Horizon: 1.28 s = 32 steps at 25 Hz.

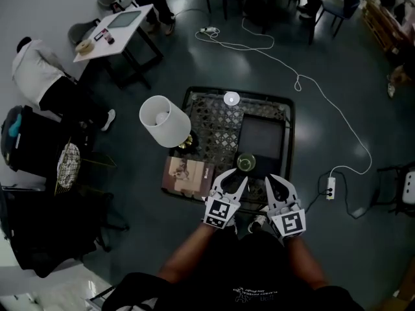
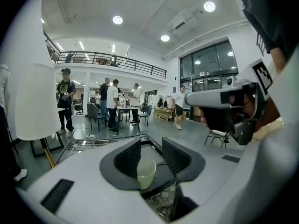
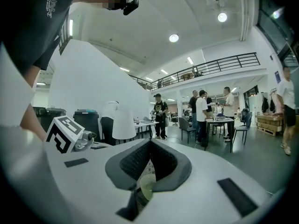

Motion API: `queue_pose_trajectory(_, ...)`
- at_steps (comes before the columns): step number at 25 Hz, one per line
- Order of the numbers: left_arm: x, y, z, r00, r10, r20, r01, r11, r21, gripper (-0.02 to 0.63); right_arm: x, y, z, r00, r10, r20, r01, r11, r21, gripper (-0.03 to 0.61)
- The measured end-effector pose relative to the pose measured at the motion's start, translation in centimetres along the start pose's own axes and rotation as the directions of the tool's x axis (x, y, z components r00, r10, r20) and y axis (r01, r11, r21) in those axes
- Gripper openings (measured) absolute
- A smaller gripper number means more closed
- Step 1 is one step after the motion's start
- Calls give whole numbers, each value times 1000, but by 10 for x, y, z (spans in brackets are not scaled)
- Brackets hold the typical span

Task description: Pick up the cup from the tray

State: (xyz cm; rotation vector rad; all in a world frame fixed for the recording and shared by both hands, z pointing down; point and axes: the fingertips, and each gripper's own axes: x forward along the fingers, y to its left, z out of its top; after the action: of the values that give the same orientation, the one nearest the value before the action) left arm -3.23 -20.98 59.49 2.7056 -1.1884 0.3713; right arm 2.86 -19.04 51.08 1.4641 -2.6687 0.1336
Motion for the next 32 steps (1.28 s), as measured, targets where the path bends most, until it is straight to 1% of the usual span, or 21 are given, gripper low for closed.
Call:
queue_pose_trajectory(1, 4, 0, -3, 1000, 7, -9, -7, 1000, -3, 152, 0, -3, -3, 1000, 3, -2, -3, 1000, 0, 8)
queue_pose_trajectory(2, 8, 0, -6, 1000, 17, -13, -17, 1000, -22, 178, 0, -7, -6, 1000, 7, -6, -7, 1000, -1, 8)
queue_pose_trajectory(4, 13, 7, -9, 999, 51, -5, -51, 993, -102, 223, 1, -13, -9, 1000, 19, -15, -19, 1000, -1, 8)
queue_pose_trajectory(5, 15, 12, -10, 997, 74, -1, -73, 989, -128, 256, 2, -15, -10, 999, 28, -19, -28, 1000, -1, 8)
queue_pose_trajectory(6, 17, 16, -12, 995, 95, -1, -94, 988, -124, 303, 3, -18, -11, 999, 35, -21, -35, 999, 2, 8)
queue_pose_trajectory(7, 21, 18, -15, 994, 111, -6, -111, 989, -102, 337, 4, -20, -13, 999, 39, -22, -39, 999, 8, 8)
queue_pose_trajectory(9, 28, 20, -25, 991, 130, -27, -132, 989, -71, 387, 4, -25, -20, 999, 40, -22, -39, 999, 28, 8)
queue_pose_trajectory(12, 39, 25, -45, 985, 158, -70, -162, 985, -59, 403, 5, -27, -28, 998, 54, -21, -54, 998, 38, 9)
queue_pose_trajectory(16, 58, 24, -74, 979, 161, -128, -165, 986, -22, 403, 7, -29, -39, 997, 70, -32, -68, 996, 60, 9)
queue_pose_trajectory(23, 78, 26, -103, 968, 170, -183, -180, 983, -40, 403, 3, -35, -57, 996, 76, -56, -73, 996, 59, 9)
queue_pose_trajectory(26, 88, 27, -109, 965, 175, -195, -185, 982, -33, 403, 2, -40, -74, 992, 68, -106, -62, 996, 59, 8)
queue_pose_trajectory(29, 101, 27, -114, 963, 164, -212, -172, 985, -22, 403, 2, -48, -92, 984, 56, -169, -47, 997, 55, 8)
queue_pose_trajectory(32, 108, 29, -117, 961, 156, -228, -157, 987, 16, 403, 5, -54, -109, 968, 46, -245, -31, 997, 64, 8)
